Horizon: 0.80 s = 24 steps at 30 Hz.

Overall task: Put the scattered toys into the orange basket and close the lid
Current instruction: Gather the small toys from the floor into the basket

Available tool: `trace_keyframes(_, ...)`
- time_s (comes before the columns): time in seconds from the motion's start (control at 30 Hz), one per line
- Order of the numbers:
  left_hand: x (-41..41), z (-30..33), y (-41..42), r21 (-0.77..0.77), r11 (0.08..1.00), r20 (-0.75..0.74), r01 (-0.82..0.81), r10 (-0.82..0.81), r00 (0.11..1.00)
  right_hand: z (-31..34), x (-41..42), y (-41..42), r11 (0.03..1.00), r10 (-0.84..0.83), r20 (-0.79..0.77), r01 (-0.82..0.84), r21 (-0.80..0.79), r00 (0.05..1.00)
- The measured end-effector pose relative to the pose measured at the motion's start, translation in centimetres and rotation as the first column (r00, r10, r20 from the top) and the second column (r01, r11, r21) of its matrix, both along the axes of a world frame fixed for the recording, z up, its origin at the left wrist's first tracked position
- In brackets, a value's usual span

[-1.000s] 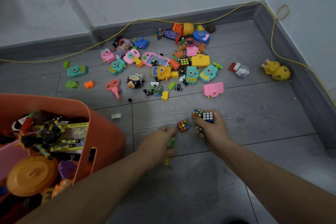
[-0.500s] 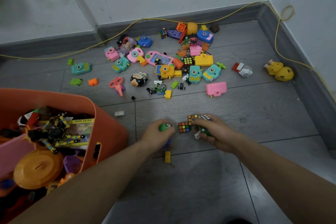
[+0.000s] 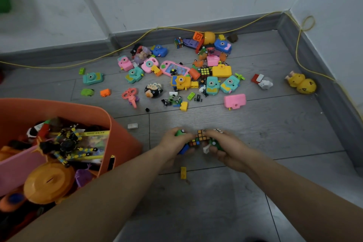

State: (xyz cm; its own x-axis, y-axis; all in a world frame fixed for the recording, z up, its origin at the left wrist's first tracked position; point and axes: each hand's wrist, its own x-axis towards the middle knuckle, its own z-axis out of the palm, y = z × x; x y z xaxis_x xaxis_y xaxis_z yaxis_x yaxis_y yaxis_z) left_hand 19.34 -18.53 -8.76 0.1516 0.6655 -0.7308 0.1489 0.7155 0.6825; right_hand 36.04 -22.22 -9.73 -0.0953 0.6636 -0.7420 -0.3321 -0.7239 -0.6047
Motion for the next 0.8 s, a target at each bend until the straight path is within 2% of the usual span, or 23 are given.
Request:
trace_keyframes(0.17, -1.0, 4.0, 2.6, 0.002, 0.996, 0.135, -0.089, 0.088, 0.987, 4.0, -1.1, 2.6, 0.996, -0.006, -0.046, 0.010, 0.093, 0.999)
trace_keyframes(0.27, -2.0, 8.0, 4.7, 0.024, 0.994, 0.192, -0.104, 0.098, 0.976, 7.5, -2.0, 4.8, 0.979, -0.020, -0.075, 0.035, 0.199, 0.997)
trace_keyframes(0.4, -5.0, 15.4, 7.1, 0.200, 0.979, 0.168, -0.027, -0.007, 0.986, 13.4, -4.5, 7.0, 0.931, -0.004, -0.166, 0.064, 0.360, 0.986)
trace_keyframes(0.53, -11.4, 23.0, 7.0, 0.369, 0.920, 0.019, 0.130, -0.147, 0.989, 19.4, -9.8, 7.4, 0.846, 0.177, -0.177, -0.058, 0.530, 0.968)
trace_keyframes(0.67, -20.3, 27.5, 5.3, 0.385, 0.872, -0.199, 0.302, -0.241, 0.950, 23.1, -16.8, 6.4, 0.742, 0.336, -0.121, -0.184, 0.645, 0.934)
trace_keyframes(0.73, -24.2, 28.0, 4.3, 0.284, 0.844, -0.334, 0.456, -0.359, 0.872, 23.5, -19.7, 5.8, 0.661, 0.422, 0.011, -0.316, 0.681, 0.907)
trace_keyframes(0.77, -25.7, 27.8, 4.0, 0.185, 0.815, -0.410, 0.549, -0.444, 0.797, 23.4, -20.6, 5.5, 0.585, 0.489, 0.128, -0.432, 0.686, 0.863)
trace_keyframes(0.8, -27.0, 27.4, 3.6, 0.050, 0.766, -0.501, 0.641, -0.536, 0.679, 23.1, -21.2, 5.1, 0.486, 0.569, 0.271, -0.584, 0.651, 0.776)
